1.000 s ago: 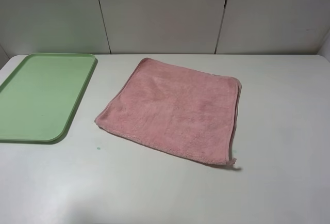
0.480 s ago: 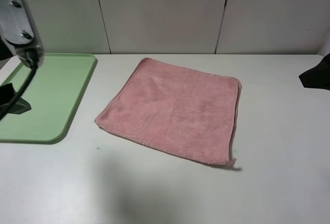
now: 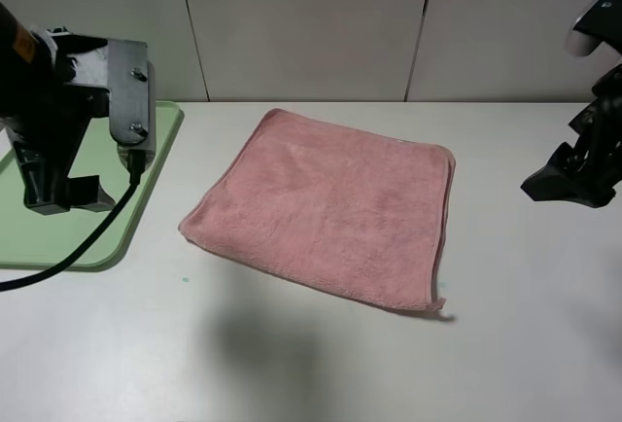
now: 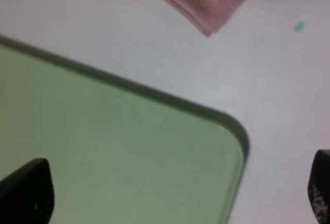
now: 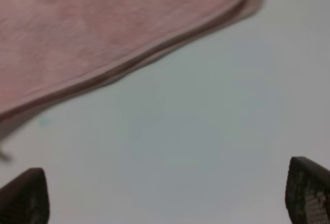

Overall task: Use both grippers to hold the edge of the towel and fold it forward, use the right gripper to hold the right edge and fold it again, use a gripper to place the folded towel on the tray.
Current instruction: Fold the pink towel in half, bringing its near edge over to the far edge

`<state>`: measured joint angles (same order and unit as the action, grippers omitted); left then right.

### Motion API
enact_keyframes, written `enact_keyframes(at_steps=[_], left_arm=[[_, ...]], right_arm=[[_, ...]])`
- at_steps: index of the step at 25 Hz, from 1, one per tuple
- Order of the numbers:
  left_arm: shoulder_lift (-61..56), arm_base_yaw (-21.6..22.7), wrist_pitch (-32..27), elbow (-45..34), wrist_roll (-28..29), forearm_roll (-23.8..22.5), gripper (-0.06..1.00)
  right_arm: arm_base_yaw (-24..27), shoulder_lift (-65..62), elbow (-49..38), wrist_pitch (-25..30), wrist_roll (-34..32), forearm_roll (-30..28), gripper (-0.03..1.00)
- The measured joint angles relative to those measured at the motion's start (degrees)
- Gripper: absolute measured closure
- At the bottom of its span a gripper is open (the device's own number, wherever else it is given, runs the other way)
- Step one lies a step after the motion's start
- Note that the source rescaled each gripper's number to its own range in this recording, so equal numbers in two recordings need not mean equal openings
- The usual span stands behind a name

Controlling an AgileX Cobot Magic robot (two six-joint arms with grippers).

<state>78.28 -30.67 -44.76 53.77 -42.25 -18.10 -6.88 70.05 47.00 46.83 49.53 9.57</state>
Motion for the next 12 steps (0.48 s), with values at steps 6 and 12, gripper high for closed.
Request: enact_keyframes(at_steps=[6,12], left_arm=[[5.70,0.00,3.57,0.00,-5.63,0.00,-0.03],[13.00,0.00,7.96,0.00,-9.67,-0.02,-0.03]], right_arm=[[0.00,6.62,-0.05,-0.50,13.81,5.13,-0.03],[0.00,12.12,-0.05,-1.10,17.10,5.61,-0.03]])
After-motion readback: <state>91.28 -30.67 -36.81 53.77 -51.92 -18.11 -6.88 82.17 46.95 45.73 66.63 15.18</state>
